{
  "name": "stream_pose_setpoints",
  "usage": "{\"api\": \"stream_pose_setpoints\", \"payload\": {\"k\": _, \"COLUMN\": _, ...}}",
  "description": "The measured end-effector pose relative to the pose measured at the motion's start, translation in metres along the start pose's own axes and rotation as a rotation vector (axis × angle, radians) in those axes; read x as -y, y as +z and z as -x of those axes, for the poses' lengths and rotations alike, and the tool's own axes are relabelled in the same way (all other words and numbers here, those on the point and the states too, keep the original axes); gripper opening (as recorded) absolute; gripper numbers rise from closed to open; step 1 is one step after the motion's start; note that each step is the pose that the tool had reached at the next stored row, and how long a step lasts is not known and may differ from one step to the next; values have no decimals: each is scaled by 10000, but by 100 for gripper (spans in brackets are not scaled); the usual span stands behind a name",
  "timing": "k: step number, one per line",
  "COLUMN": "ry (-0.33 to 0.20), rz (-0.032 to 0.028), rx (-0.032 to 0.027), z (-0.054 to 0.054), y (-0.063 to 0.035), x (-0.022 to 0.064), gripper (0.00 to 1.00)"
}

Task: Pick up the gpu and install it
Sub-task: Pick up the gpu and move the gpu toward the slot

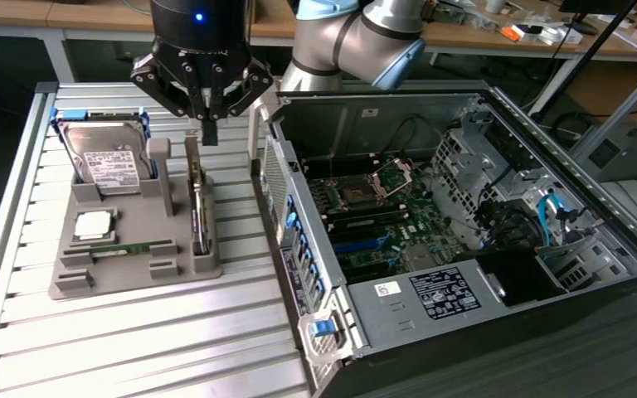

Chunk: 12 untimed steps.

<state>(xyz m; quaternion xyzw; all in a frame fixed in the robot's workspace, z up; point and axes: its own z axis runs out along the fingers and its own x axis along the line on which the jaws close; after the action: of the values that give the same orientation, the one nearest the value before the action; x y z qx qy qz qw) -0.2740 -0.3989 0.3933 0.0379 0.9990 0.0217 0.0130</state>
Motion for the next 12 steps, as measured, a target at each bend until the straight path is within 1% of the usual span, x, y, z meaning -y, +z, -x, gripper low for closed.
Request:
{"api": "stream_pose_setpoints", "payload": {"k": 4, "ry": 0, "rz": 0, "rx": 0, "z": 0, "y": 0, "x": 0, "gripper": 11}}
{"api": "stream_pose_setpoints", "payload": {"k": 7, "ry": 0, "rz": 0, "rx": 0, "z": 0, "y": 0, "x": 0, "gripper": 30}}
{"api": "stream_pose_setpoints", "payload": {"k": 8, "ry": 0, "rz": 0, "rx": 0, "z": 0, "y": 0, "x": 0, "gripper": 30}}
{"api": "stream_pose_setpoints", "payload": {"k": 9, "ry": 0, "rz": 0, "rx": 0, "z": 0, "y": 0, "x": 0, "gripper": 36}}
{"api": "stream_pose_setpoints", "payload": {"k": 10, "ry": 0, "rz": 0, "rx": 1, "z": 0, "y": 0, "x": 0, "gripper": 48}}
{"api": "stream_pose_setpoints", "payload": {"k": 12, "ry": 0, "rz": 0, "rx": 0, "z": 0, "y": 0, "x": 0, "gripper": 48}}
